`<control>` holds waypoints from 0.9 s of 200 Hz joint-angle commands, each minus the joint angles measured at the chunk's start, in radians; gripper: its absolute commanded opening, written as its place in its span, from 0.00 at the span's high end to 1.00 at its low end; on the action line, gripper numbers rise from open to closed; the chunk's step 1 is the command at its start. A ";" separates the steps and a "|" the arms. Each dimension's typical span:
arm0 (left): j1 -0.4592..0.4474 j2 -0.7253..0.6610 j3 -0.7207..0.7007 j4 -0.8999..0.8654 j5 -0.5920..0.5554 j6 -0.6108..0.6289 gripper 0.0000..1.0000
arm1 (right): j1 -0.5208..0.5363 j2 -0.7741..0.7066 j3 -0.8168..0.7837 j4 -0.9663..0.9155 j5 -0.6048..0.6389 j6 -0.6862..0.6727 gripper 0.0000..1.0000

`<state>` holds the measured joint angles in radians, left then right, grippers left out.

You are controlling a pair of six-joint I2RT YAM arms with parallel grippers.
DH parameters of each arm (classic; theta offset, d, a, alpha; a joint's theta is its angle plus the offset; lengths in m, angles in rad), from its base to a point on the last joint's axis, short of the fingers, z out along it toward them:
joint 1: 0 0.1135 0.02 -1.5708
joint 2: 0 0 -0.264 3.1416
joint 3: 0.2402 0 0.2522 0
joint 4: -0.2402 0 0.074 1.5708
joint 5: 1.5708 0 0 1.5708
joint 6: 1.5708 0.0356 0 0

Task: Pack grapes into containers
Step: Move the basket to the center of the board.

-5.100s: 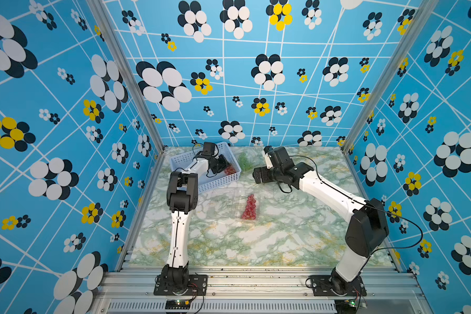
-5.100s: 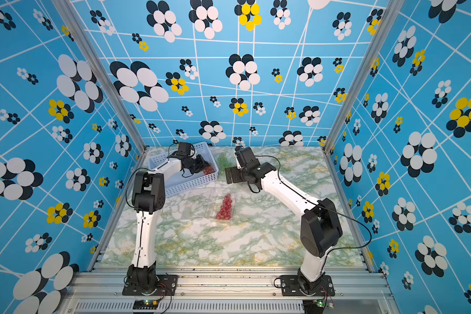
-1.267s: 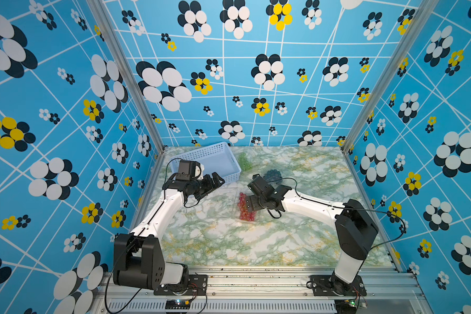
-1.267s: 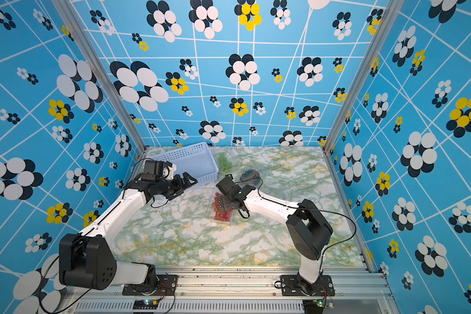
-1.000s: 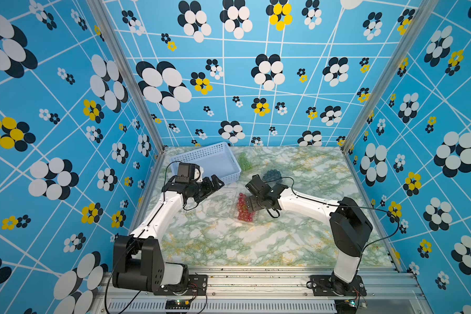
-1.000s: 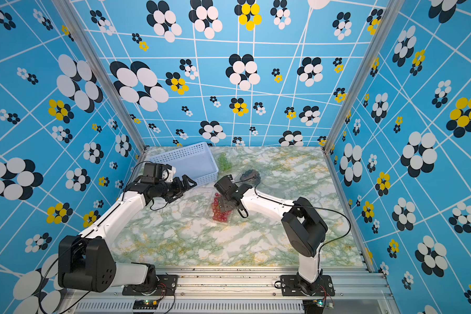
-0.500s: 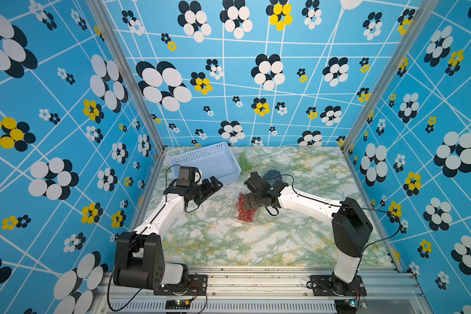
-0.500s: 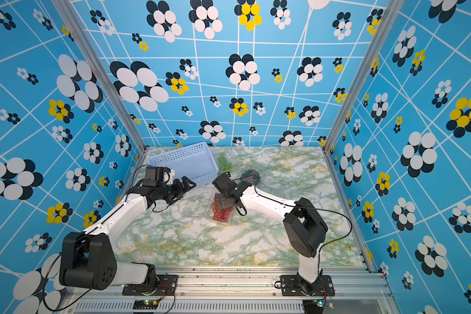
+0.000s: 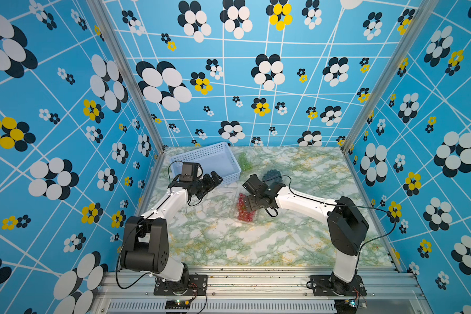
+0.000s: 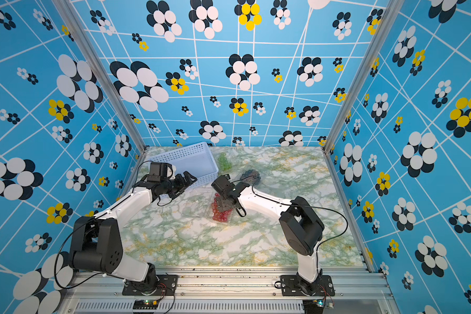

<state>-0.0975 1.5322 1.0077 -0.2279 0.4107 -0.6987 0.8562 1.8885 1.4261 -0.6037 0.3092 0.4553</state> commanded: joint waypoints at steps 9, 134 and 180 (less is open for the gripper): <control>0.008 0.047 0.055 0.021 -0.014 0.002 0.00 | -0.008 -0.046 0.036 -0.048 0.010 -0.018 0.01; -0.015 0.117 0.071 0.029 0.022 -0.018 0.00 | -0.136 -0.197 -0.174 0.008 -0.188 0.074 0.01; -0.022 0.151 0.032 0.066 0.004 -0.009 0.01 | -0.141 -0.187 -0.224 0.106 -0.318 0.115 0.01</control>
<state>-0.1177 1.6485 1.0626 -0.1852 0.4152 -0.7147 0.7223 1.6928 1.2148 -0.5621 0.0765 0.5331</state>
